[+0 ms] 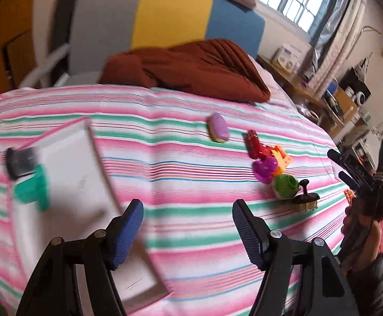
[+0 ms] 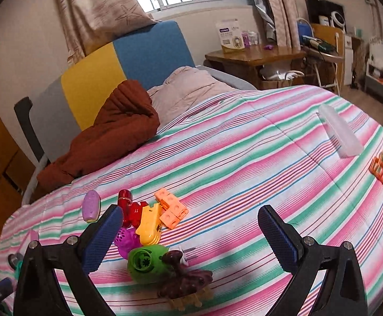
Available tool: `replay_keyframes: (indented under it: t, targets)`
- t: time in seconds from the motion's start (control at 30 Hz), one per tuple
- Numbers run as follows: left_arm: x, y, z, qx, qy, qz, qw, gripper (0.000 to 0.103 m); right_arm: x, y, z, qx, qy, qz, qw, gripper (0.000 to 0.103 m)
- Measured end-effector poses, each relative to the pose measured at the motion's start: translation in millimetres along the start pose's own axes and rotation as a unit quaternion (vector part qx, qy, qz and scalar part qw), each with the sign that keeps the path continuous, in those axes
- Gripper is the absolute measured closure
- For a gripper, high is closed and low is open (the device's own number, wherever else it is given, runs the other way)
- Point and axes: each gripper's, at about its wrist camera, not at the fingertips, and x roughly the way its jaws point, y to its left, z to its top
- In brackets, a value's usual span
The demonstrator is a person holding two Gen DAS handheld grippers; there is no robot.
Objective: Organize rigid objects
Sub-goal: 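Move both tools back toward the remaining toys, then grasp the purple egg with the left gripper while the right gripper grasps the brown brush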
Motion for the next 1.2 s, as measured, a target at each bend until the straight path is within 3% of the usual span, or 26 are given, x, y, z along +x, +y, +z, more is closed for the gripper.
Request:
replay_keyframes:
  t: [0.33,0.7,0.8,0.83,0.87,0.9,1.2]
  targets:
    - [104,-35,71,-0.001,0.050,-0.001,0.9988,0.032,0,-7,-1,0.034,0.007,0.016,0.999,0.000]
    - [195,-68,121,0.037,0.066,0.045,0.9961,0.032,3,-11,3,0.053,0.016,0.041,0.998,0.000]
    - [219,-71,121,0.054,0.076,0.069,0.9933,0.033,3,-13,4,0.058,0.013,0.042,0.997,0.000]
    - [220,-74,120,0.068,0.061,0.080,0.9926,0.038,3,-15,5,0.061,0.013,0.040,0.997,0.000]
    - [220,-77,117,0.087,0.045,0.094,0.9907,0.054,3,-16,5,0.063,0.014,0.038,0.997,0.000]
    - [219,-79,112,0.102,0.038,0.108,0.9882,0.058,4,-19,5,0.069,0.016,0.038,0.997,0.000]
    - [179,-65,63,0.104,0.043,0.109,0.9877,0.059,14,-25,4,0.083,0.044,0.062,0.994,0.003]
